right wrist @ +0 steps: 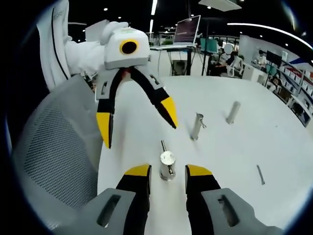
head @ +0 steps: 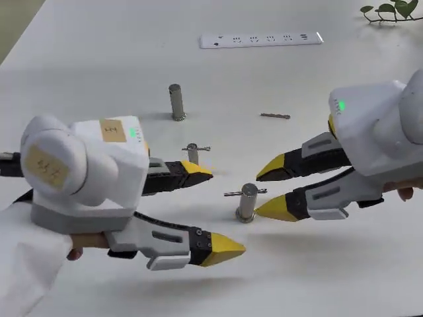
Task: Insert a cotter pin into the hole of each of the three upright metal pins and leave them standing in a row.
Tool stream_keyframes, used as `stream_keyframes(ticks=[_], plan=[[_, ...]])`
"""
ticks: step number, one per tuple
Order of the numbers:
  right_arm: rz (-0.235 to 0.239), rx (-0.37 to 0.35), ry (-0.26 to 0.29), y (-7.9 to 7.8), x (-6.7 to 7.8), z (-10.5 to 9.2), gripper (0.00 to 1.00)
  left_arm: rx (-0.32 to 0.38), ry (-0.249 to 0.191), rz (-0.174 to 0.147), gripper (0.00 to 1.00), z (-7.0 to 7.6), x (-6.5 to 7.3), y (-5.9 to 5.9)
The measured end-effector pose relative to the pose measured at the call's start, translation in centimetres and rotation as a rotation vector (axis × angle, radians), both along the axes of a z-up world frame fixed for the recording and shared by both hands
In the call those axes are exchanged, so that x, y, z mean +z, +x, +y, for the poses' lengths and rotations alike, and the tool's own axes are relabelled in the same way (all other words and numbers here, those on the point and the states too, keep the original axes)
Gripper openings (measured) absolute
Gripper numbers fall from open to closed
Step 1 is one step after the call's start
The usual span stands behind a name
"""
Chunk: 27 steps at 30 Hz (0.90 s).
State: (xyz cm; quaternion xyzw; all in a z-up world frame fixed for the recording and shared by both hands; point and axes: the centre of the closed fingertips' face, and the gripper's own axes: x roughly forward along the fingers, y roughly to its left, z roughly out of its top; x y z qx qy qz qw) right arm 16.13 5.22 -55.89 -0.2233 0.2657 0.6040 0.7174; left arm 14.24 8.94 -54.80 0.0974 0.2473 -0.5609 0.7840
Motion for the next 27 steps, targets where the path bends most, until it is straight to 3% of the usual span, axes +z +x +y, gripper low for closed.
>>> stream_keyframes(ticks=[3, 4, 12, 16, 27], plan=[[0.011, -0.008, 0.005, 0.0, -0.1, 0.2, 0.22, 0.082, -0.005, -0.014, 0.75, 1.0, -0.4, 0.7], [0.012, -0.008, -0.003, -0.1, -0.3, 0.3, 0.22, 0.089, -0.008, 0.0, 0.79, 1.2, -0.5, 0.5], [0.033, -0.022, -0.005, -0.1, -0.9, 0.8, 0.21, 0.141, -0.032, 0.013, 0.97, 2.0, -0.8, 0.1], [0.029, -0.02, -0.016, 0.0, -1.2, 1.1, 0.21, 0.153, -0.054, 0.029, 0.99, 2.1, -0.7, -0.4], [0.033, -0.015, -0.031, 0.2, -1.7, 1.4, 0.15, 0.18, -0.053, 0.033, 0.99, 2.6, -0.8, -0.9]])
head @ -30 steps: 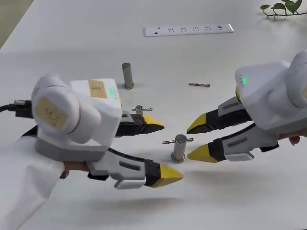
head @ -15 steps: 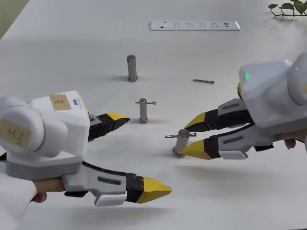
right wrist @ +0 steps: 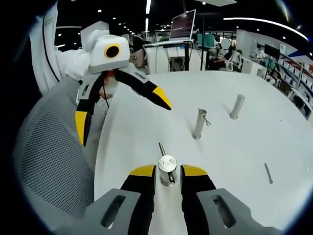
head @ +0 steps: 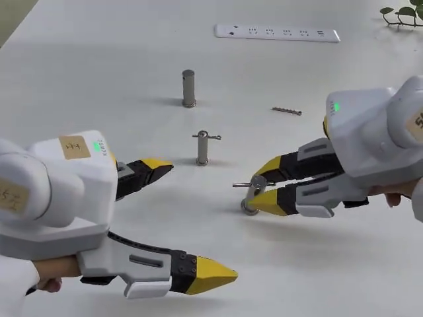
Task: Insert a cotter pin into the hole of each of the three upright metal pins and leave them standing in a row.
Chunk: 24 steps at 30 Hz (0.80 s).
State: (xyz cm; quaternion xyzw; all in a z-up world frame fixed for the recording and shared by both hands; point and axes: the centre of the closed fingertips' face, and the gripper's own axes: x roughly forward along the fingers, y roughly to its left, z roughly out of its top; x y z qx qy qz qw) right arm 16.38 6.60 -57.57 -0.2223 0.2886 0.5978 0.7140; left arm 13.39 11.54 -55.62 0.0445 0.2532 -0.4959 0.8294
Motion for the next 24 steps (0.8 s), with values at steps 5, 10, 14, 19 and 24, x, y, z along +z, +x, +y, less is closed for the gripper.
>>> stream_keyframes(ticks=[5, 10, 14, 19, 24], plan=[[0.005, 0.016, -0.003, -0.1, -0.1, 0.2, 0.1, 0.012, -0.005, 0.001, 0.99, 0.2, 0.1, 0.1], [0.006, 0.03, -0.007, -0.3, -0.1, 0.4, 0.09, 0.033, -0.009, 0.01, 0.99, 0.5, 0.0, 0.3], [-0.005, 0.055, -0.01, -0.4, 0.0, 0.4, 0.08, 0.041, 0.006, 0.009, 0.99, 0.8, -0.2, 0.4], [-0.021, 0.097, -0.019, -0.5, 0.0, 0.1, 0.08, 0.062, 0.0, 0.014, 0.99, 1.0, -0.1, 0.6], [-0.024, 0.085, -0.02, 0.7, 0.3, -1.0, 0.08, 0.074, 0.004, 0.028, 0.99, 1.2, -0.3, 0.7]])
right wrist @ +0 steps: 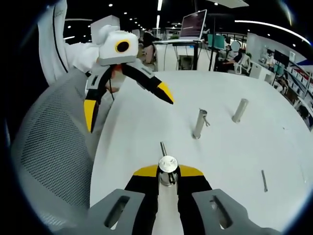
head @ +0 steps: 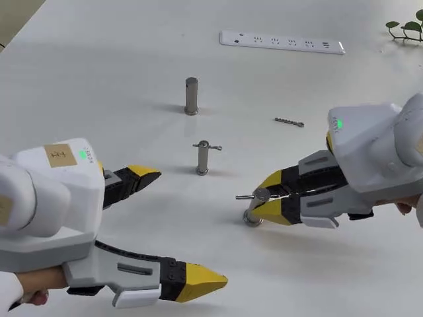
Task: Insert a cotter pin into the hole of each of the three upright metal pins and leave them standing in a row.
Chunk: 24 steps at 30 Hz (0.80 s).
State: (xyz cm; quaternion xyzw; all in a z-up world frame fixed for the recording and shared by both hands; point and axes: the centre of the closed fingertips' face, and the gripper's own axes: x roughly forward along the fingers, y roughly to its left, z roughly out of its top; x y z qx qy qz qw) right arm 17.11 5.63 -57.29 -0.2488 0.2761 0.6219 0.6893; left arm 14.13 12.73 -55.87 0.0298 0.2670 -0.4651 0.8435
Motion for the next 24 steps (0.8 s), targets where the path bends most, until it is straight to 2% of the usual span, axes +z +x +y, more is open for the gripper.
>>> stream_keyframes(ticks=[6, 13, 16, 18, 24], plan=[[-0.035, -0.062, 0.014, 3.0, 0.9, -1.0, 0.08, 0.01, 0.003, 0.01, 0.99, 0.1, 0.0, 0.0], [-0.056, -0.049, -0.007, 5.1, 0.7, -1.4, 0.08, 0.031, 0.002, 0.012, 0.99, 0.5, 0.2, 0.0], [-0.059, -0.053, -0.008, 5.6, 0.6, -1.4, 0.08, 0.038, 0.002, 0.008, 0.99, 0.7, 0.4, 0.0], [-0.056, -0.054, -0.005, 5.9, 0.5, -1.4, 0.08, 0.042, -0.014, 0.013, 0.99, 0.6, 0.5, -0.1], [-0.054, -0.053, -0.002, 6.2, 0.5, -1.2, 0.08, 0.042, -0.011, 0.019, 0.99, 0.6, 0.3, -0.4]])
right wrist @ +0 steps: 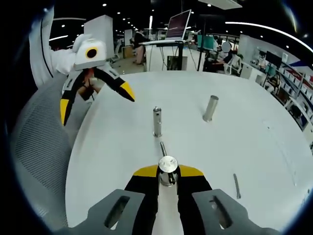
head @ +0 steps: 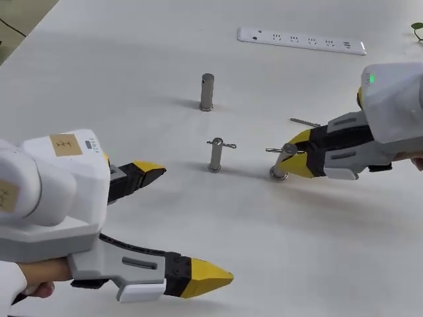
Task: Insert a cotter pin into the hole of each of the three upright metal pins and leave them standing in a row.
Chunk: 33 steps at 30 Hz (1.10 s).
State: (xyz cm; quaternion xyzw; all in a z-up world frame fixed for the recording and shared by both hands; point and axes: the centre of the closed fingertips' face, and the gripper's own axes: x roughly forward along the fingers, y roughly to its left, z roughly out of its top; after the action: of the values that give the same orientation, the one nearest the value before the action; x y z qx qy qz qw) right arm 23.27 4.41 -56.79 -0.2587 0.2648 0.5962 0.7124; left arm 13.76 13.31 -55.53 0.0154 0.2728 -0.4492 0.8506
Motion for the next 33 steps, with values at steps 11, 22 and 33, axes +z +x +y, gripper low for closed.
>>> stream_keyframes(ticks=[11, 22, 33], plan=[[0.01, 0.021, 0.011, 0.01, -0.16, 0.59, 0.08, 0.0, -0.003, 0.007, 0.99, 0.0, -0.15, -0.29], [0.013, 0.026, 0.01, -0.04, -0.32, 0.93, 0.08, 0.005, -0.007, 0.009, 0.99, 0.09, -0.07, -0.33], [0.008, 0.03, 0.014, -0.05, -0.41, 0.99, 0.08, 0.004, -0.008, 0.016, 0.99, -0.01, -0.15, -0.39]])
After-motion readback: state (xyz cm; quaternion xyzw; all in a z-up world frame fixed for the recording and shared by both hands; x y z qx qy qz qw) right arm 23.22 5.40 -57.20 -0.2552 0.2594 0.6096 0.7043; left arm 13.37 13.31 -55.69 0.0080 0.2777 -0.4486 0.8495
